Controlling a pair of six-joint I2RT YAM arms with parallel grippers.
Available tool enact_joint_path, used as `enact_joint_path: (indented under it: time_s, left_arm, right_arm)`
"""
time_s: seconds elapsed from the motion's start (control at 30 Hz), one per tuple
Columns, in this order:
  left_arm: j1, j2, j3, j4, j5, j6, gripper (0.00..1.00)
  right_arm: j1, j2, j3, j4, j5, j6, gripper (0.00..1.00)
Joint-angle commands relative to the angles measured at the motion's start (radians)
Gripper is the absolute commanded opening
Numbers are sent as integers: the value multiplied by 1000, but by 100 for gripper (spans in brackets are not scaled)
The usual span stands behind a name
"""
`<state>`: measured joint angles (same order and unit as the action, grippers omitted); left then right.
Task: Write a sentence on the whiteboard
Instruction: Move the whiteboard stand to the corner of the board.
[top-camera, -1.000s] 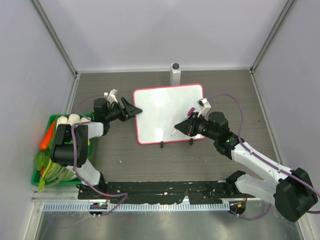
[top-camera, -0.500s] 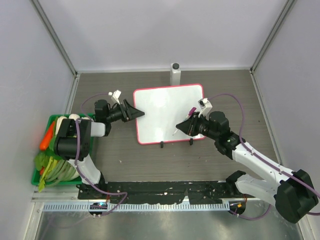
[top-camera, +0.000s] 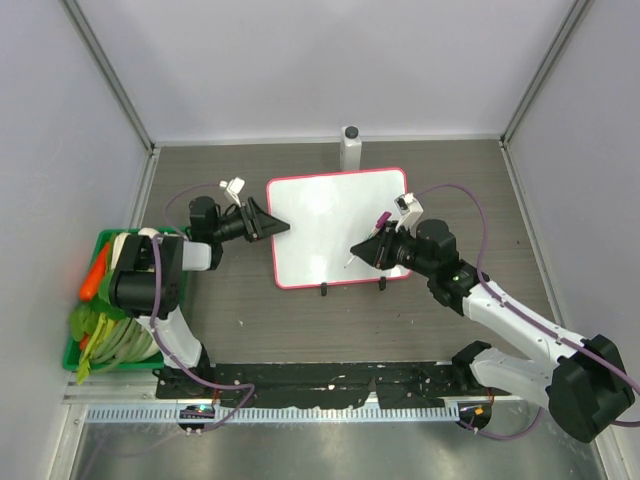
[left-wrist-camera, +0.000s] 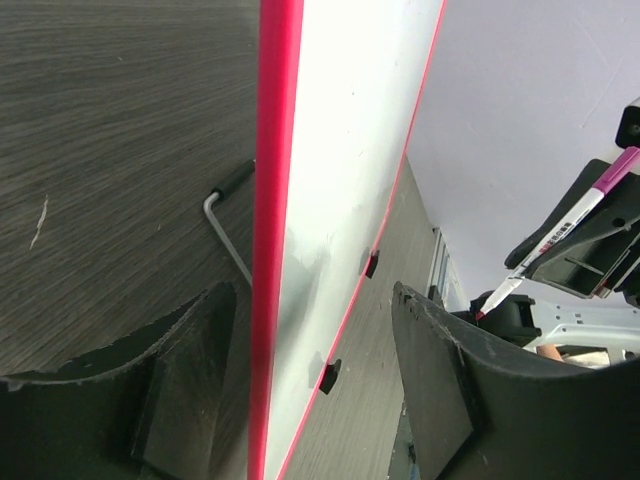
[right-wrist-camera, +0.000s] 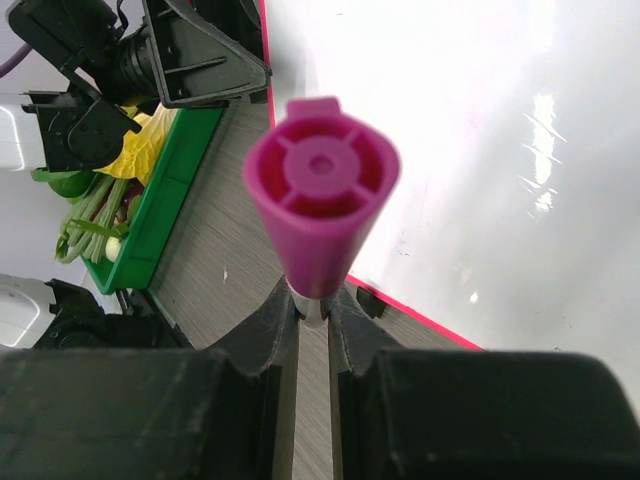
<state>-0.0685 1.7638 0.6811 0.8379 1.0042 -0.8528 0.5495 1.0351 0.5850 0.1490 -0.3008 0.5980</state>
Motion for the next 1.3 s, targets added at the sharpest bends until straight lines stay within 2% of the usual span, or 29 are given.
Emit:
enact_joint_path:
  time_s: [0.0, 0.2, 0.47, 0.63, 0.7, 0.77, 1.27]
  left_arm:
    - [1, 20, 55, 58, 66, 24, 66]
    - [-14, 20, 69, 61, 119, 41, 61]
    - [-36, 20, 37, 64, 117, 60, 53]
    - [-36, 49, 0, 185, 138, 5, 31]
    - [-36, 62, -2, 230, 149, -24, 18]
    - [-37, 68, -3, 245, 154, -34, 0]
    - [-126, 19, -84, 263, 146, -15, 0]
  right_arm:
    - [-5, 6, 49, 40, -3, -18, 2]
    - [-3, -1, 41, 46, 2, -7, 1]
    - [-5, -7, 38, 47, 2, -1, 1]
    - [-5, -29, 32, 37, 11, -6, 1]
    - [-6, -38, 24, 37, 17, -7, 1]
    - [-5, -44, 21, 32, 20, -7, 1]
    - [-13, -92, 27, -2, 43, -27, 1]
